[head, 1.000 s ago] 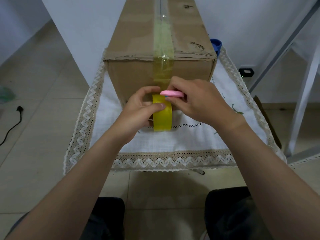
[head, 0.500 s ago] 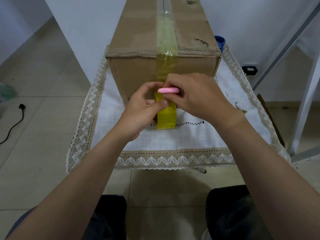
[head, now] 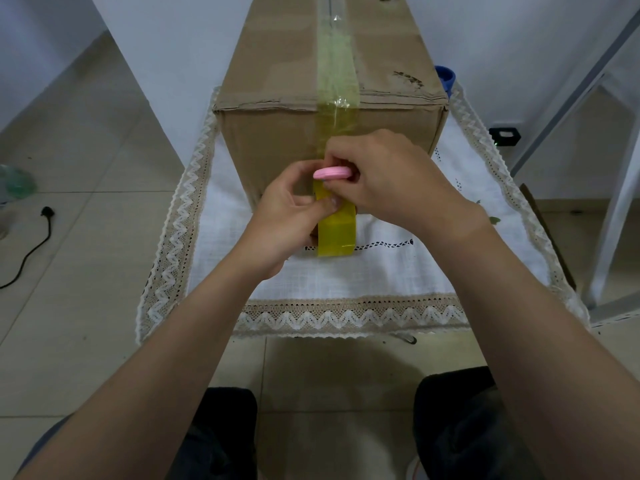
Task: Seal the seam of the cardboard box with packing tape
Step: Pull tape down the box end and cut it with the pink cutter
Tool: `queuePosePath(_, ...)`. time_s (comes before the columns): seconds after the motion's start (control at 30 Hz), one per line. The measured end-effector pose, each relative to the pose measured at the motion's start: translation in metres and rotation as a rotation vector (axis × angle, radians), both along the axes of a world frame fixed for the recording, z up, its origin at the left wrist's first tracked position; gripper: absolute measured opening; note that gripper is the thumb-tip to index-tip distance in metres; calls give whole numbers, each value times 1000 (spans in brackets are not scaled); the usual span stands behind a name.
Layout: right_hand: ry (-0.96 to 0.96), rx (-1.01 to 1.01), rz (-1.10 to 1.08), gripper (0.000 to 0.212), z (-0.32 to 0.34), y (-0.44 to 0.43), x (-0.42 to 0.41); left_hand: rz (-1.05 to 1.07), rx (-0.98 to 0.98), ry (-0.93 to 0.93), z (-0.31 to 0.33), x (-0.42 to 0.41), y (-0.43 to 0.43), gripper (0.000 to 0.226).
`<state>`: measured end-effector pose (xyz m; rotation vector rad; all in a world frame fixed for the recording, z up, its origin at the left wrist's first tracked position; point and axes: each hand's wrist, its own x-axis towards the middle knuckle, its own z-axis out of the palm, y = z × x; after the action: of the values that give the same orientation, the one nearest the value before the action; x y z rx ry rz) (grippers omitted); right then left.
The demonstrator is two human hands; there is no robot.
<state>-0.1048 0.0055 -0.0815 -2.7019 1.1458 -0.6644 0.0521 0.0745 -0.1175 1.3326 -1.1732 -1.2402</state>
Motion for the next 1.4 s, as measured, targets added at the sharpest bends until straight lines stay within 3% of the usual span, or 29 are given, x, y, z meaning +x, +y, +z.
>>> queuePosePath(1.0,-63,69,38,19,5,-1,-30,70,26,-99,3,-6,-1,37)
queuePosePath(1.4,-19,129,-74,22,-1,-8,-53,97,54,-138,0,-13,-1,44)
